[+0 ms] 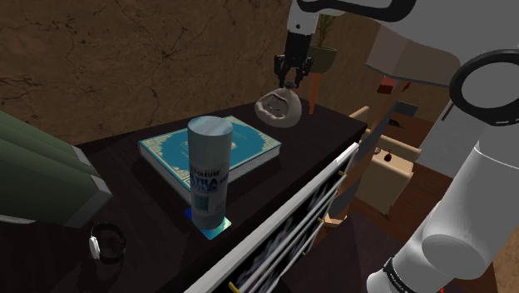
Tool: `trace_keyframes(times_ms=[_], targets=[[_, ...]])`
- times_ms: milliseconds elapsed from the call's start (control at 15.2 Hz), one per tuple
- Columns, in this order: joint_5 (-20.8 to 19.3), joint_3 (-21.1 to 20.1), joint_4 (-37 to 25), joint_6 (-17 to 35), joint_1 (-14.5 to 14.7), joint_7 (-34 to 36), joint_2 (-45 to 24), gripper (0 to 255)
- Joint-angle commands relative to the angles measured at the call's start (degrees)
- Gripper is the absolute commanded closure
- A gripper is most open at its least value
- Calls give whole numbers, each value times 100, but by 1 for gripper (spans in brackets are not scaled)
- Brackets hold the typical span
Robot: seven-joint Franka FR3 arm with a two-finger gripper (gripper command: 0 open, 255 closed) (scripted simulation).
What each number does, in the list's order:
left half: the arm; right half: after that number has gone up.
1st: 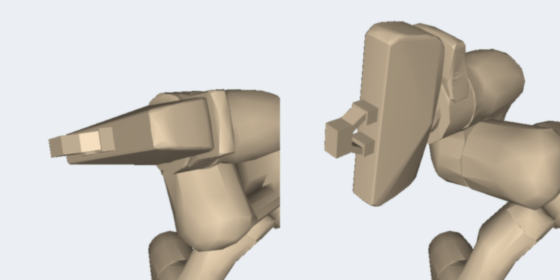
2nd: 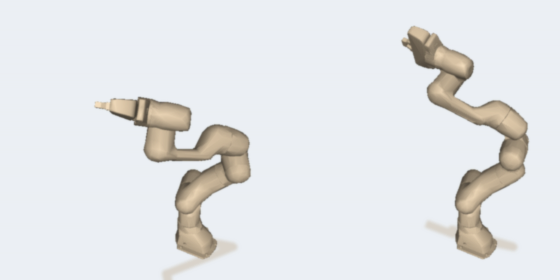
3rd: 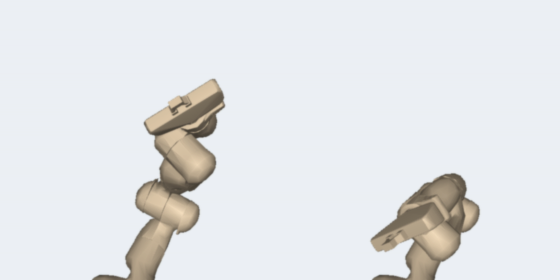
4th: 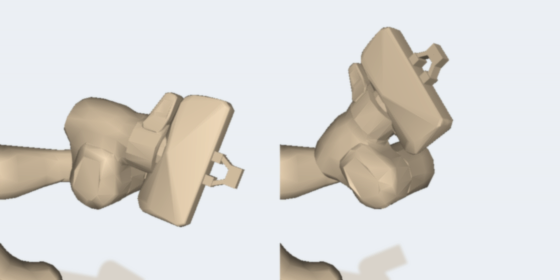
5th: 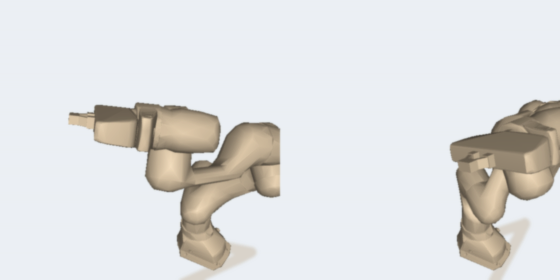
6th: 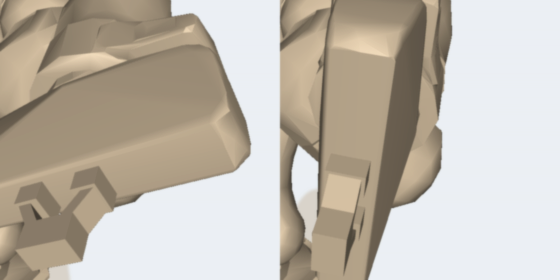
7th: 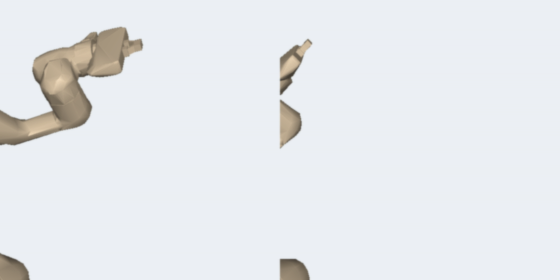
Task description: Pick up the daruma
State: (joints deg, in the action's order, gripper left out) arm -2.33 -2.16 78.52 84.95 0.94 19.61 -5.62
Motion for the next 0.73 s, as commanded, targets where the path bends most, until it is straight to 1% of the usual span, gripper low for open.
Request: trace_keyframes(times_ms=[0,528,660], targets=[[-4,-3,-273,-184,5,-1,-75,255],[-30,-9,-1558,-1021,24,-19,-523,255],[-31,-9,-1586,-1038,25,-20,-534,255]])
